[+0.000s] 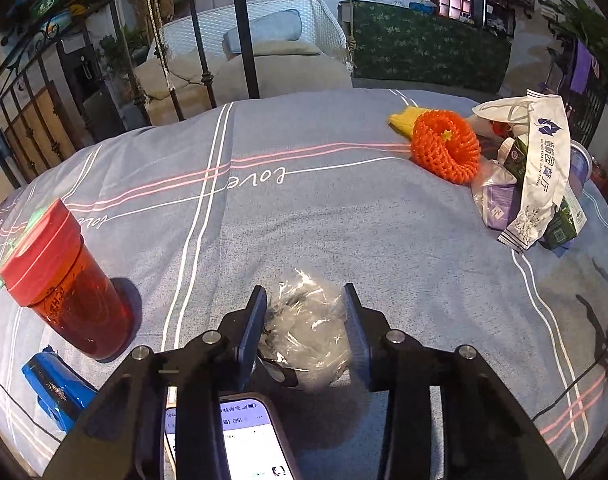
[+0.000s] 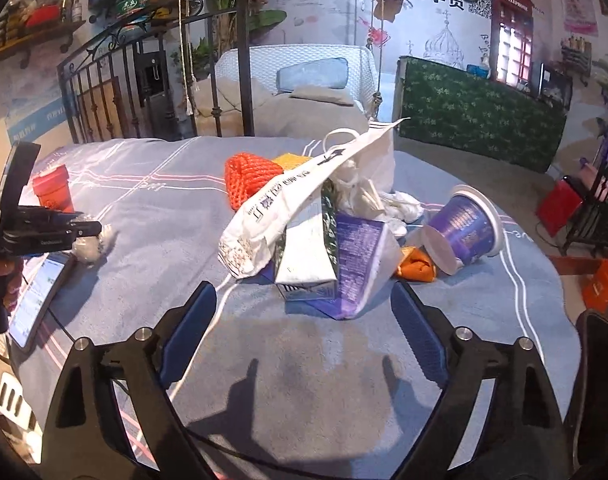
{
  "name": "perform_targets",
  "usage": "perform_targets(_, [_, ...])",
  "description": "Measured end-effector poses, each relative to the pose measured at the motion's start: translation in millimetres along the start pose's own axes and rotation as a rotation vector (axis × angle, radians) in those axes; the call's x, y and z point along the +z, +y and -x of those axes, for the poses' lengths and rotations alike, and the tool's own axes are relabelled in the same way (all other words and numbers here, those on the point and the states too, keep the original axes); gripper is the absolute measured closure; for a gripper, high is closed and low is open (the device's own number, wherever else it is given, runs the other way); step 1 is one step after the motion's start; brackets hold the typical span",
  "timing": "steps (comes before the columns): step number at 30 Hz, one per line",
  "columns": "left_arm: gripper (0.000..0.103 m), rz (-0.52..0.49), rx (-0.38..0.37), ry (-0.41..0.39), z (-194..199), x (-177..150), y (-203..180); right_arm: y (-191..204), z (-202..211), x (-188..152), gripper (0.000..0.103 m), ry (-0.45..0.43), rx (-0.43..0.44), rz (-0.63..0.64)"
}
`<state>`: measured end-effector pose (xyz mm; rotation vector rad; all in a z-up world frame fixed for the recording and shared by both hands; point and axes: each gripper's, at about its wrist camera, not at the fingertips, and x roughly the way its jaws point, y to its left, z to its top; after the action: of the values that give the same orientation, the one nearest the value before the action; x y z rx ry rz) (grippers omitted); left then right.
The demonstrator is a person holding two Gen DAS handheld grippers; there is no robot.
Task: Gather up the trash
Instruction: 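Grasp the clear plastic bag with the left gripper while the right gripper grasps the white paper bag, then carry both bags to the black bin and open both grippers to drop them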
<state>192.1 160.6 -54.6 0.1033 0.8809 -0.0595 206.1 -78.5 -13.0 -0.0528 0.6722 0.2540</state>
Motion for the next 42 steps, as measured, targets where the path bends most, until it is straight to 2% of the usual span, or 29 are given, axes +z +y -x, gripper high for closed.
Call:
perform_targets(4, [0.071,-0.006,0.003,-0.023,1,5,-5,-2,-11,11,0.024,0.004,0.031,-0.028])
perform_targets(7, [0.071,0.0,-0.007,-0.051,8,9,-9,-6,-22,27,0.035,-0.001,0.029,-0.056])
perform_targets(13, [0.071,0.047,-0.062,-0.107,27,18,-21,-20,-58,53,0.038,0.055,0.085,-0.162])
perform_targets(14, [0.071,0.054,-0.076,-0.117,30,19,-24,-23,-63,55,0.042,0.066,0.091,-0.185])
perform_targets(15, [0.071,0.06,-0.09,-0.126,32,19,-27,-26,-71,57,0.05,0.078,0.101,-0.215])
perform_targets(19, [0.071,0.069,-0.143,-0.132,35,16,-41,-27,-87,62,0.058,0.085,0.127,-0.255])
perform_targets(22, [0.071,0.055,-0.162,-0.14,35,11,-53,-25,-92,65,0.076,0.068,0.137,-0.255])
perform_targets(23, [0.071,0.052,-0.164,-0.141,36,9,-58,-25,-91,66,0.083,0.06,0.154,-0.262])
perform_targets(24, [0.071,0.053,-0.173,-0.139,36,8,-61,-26,-91,65,0.087,0.053,0.185,-0.276])
perform_targets(30, [0.071,0.066,-0.205,-0.157,43,2,-75,-22,-76,64,0.097,0.011,0.279,-0.292])
perform_targets(36, [0.071,0.05,-0.252,-0.179,53,1,-97,-22,-38,56,0.099,-0.049,0.372,-0.327])
perform_targets(42, [0.071,0.023,-0.324,-0.201,63,4,-125,-34,10,42,0.099,-0.109,0.397,-0.364])
